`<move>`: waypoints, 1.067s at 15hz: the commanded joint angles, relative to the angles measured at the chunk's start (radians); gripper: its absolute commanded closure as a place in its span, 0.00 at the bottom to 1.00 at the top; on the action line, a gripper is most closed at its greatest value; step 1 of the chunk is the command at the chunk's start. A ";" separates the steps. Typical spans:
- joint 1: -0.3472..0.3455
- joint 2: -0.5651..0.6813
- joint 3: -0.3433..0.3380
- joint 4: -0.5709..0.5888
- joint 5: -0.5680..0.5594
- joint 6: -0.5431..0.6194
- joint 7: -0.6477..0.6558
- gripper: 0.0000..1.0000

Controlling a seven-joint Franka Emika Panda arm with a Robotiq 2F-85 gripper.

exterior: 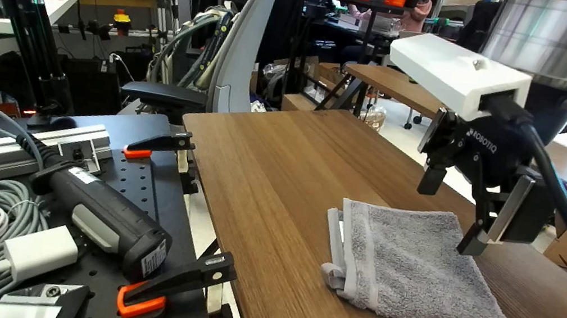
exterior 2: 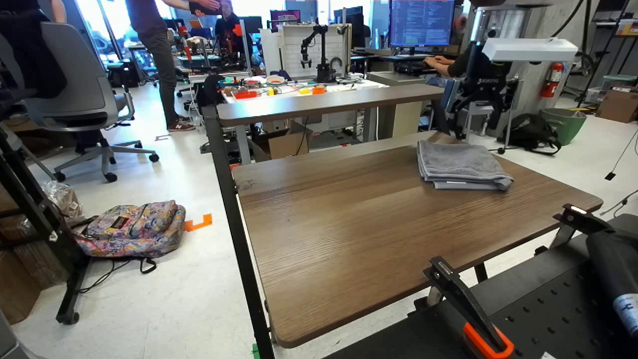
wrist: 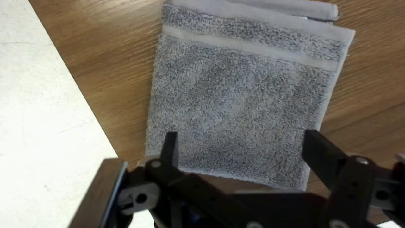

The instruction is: Move the grey towel to the left

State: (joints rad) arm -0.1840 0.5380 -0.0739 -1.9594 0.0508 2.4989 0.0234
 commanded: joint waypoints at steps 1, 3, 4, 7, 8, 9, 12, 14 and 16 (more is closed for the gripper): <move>-0.012 0.014 -0.007 -0.018 0.019 0.004 -0.029 0.00; -0.017 0.027 -0.010 -0.027 0.024 0.002 -0.029 0.00; -0.020 0.038 -0.011 -0.028 0.026 0.000 -0.028 0.00; -0.023 0.072 -0.022 -0.026 0.021 0.009 -0.018 0.00; -0.023 0.083 -0.024 -0.025 0.019 0.009 -0.017 0.00; -0.022 0.092 -0.025 -0.025 0.018 0.007 -0.015 0.00; -0.012 0.108 -0.022 -0.038 0.010 0.011 -0.016 0.00; -0.005 0.113 -0.015 -0.051 0.008 0.014 -0.017 0.00; 0.008 0.119 -0.005 -0.057 0.009 0.021 -0.012 0.00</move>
State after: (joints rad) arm -0.1932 0.6512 -0.0898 -2.0016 0.0506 2.5005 0.0220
